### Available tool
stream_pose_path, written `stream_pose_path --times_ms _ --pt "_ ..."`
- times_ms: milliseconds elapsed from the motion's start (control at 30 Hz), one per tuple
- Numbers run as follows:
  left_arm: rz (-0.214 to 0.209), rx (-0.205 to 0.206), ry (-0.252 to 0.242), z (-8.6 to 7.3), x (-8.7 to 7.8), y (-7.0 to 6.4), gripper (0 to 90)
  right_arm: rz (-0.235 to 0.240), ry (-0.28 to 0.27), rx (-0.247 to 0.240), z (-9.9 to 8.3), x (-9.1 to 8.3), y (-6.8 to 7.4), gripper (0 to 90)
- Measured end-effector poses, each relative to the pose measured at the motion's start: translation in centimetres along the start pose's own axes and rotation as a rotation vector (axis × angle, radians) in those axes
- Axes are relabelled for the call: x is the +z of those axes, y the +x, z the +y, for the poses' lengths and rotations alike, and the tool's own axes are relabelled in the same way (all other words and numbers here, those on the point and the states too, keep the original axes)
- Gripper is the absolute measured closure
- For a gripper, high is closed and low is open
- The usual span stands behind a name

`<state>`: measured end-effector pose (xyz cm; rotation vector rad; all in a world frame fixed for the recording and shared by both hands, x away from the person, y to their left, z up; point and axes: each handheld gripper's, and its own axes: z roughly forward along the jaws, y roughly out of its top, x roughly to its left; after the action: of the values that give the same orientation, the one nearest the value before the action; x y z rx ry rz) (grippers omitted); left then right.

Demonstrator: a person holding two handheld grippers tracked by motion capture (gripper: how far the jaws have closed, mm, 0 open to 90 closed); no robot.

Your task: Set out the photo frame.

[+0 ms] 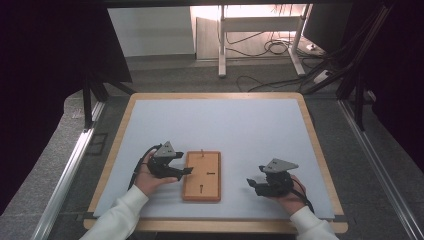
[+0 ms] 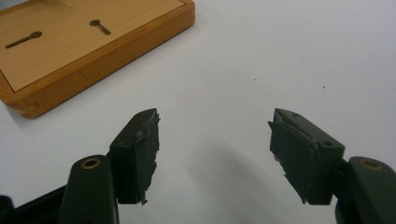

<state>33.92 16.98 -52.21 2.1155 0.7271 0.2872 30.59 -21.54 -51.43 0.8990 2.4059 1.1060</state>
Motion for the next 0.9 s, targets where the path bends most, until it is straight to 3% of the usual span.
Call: stream_pose_path --times_ms 233,400,633,667,900 --pt "0.004 0.026 -0.006 1.0 0.9 0.3 31.0 0.008 0.002 -0.012 0.1 0.1 0.2 32.7" --pt "-0.001 0.041 0.026 1.9 2.2 0.5 35.1 0.008 0.013 -0.018 0.0 0.3 0.4 32.7" --pt "-0.007 0.045 0.023 3.4 3.3 1.1 45.4 0.007 0.023 -0.021 0.0 0.5 0.5 32.4" --pt "-0.023 0.053 0.024 3.8 3.7 1.1 50.0 0.010 0.023 -0.024 0.0 0.5 0.5 32.4" --pt "-0.038 0.071 0.030 4.3 5.0 1.2 61.1 0.007 0.028 -0.020 -0.1 0.5 0.5 32.4"
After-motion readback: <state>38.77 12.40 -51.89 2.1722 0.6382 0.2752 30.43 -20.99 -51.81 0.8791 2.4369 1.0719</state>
